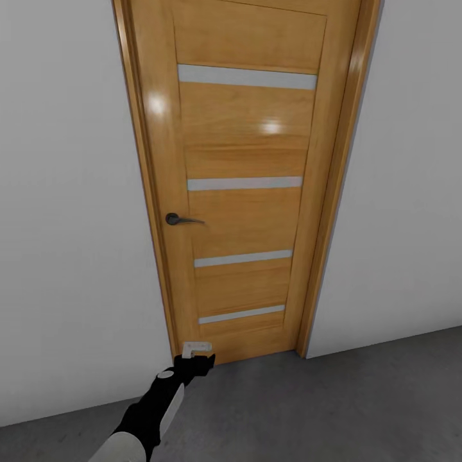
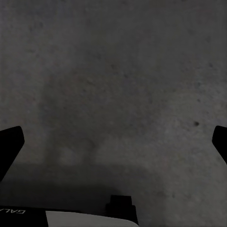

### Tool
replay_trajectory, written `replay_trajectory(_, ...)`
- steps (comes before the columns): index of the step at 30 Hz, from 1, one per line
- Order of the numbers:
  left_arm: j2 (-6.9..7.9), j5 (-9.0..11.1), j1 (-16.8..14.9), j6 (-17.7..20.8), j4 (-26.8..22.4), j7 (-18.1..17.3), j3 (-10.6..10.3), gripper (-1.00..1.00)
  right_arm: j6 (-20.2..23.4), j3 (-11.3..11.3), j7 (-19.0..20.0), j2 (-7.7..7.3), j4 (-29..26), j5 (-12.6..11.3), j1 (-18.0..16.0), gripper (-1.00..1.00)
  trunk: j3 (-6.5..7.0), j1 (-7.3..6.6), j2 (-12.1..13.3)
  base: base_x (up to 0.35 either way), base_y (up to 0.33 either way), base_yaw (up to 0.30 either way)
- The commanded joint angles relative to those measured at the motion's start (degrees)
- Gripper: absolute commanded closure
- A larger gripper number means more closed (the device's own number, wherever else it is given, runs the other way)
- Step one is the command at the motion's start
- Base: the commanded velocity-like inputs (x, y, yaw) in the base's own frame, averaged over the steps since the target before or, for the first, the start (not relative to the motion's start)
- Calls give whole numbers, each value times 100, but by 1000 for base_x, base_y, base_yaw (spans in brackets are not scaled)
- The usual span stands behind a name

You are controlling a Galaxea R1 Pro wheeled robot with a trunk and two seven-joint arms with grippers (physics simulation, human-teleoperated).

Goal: Move the two storage containers from the living room to the garage. In the garage, place one container on the floor and stack the other container on top of it (either order is fine).

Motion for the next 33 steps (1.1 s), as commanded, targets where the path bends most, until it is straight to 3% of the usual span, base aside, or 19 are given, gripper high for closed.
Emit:
replay_trajectory(1, 2, -3, -4, 33, 42, -12, 1, -100, -9, -1, 18, -2, 0, 2, -2, -100, -6, 0, -3, 0, 0, 0)
replay_trajectory(4, 11, -8, -7, 21, 171, -11, 5, -100, -11, -1, 18, -2, 0, 4, -2, -100, -6, 0, -3, 0, 0, 0)
replay_trajectory(12, 206, -16, -9, -654, 632, -9, 22, -100, -15, 1, 18, -2, 50, 6, -2, -100, -6, 0, -3, 0, 0, 0)
replay_trajectory(20, 416, -4, -9, -828, 783, -9, 35, -100, -22, 4, 18, -2, 256, 9, -2, -100, -6, 0, -3, 0, 0, 0)
replay_trajectory(28, 453, 6, -9, -864, 795, -11, 39, -100, -22, 3, 18, -2, 273, 6, -2, -100, -6, 0, -3, 0, 0, 0)
replay_trajectory(33, 465, 3, -9, -1246, 809, -9, 55, -100, -22, 3, 18, -2, 274, 2, -2, -100, -6, 0, -3, 0, 0, 0)
